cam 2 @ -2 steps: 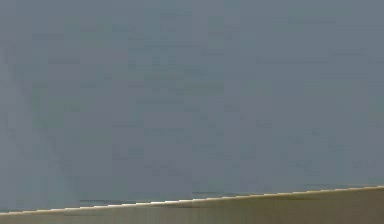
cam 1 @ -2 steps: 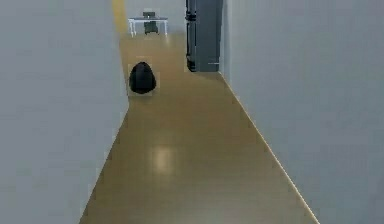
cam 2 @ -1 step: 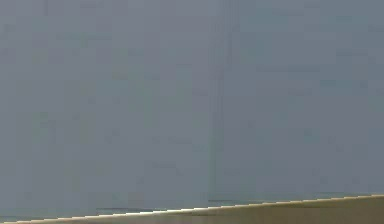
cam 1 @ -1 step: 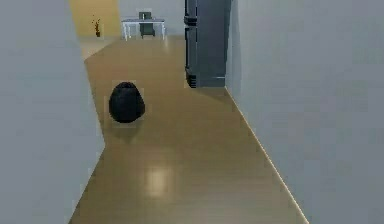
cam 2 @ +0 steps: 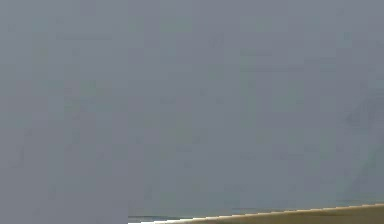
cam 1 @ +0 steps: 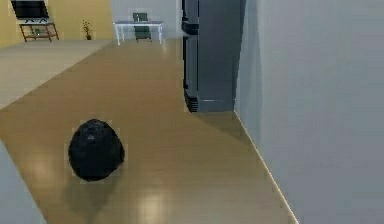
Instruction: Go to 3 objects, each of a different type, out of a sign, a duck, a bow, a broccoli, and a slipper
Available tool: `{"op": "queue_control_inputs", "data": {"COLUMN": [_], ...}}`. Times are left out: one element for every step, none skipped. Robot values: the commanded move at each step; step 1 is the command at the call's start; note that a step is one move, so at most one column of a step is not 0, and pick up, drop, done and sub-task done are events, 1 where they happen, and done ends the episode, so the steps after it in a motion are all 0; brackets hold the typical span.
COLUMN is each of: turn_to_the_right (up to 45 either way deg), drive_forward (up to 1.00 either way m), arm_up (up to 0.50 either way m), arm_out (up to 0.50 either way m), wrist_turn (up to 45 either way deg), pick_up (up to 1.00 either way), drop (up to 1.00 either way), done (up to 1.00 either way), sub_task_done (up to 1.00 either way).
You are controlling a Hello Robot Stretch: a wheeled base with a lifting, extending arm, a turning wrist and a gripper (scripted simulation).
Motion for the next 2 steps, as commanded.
{"op": "queue_control_inputs", "data": {"turn_to_the_right": [-3.0, 0.0], "drive_forward": [0.0, 1.0], "arm_up": [0.0, 0.0], "arm_out": [0.0, 0.0], "wrist_turn": [0.0, 0.0], "pick_up": [0.0, 0.0], "drop": [0.0, 0.0], "done": [0.0, 0.0], "sub_task_done": [0.0, 0.0]}}
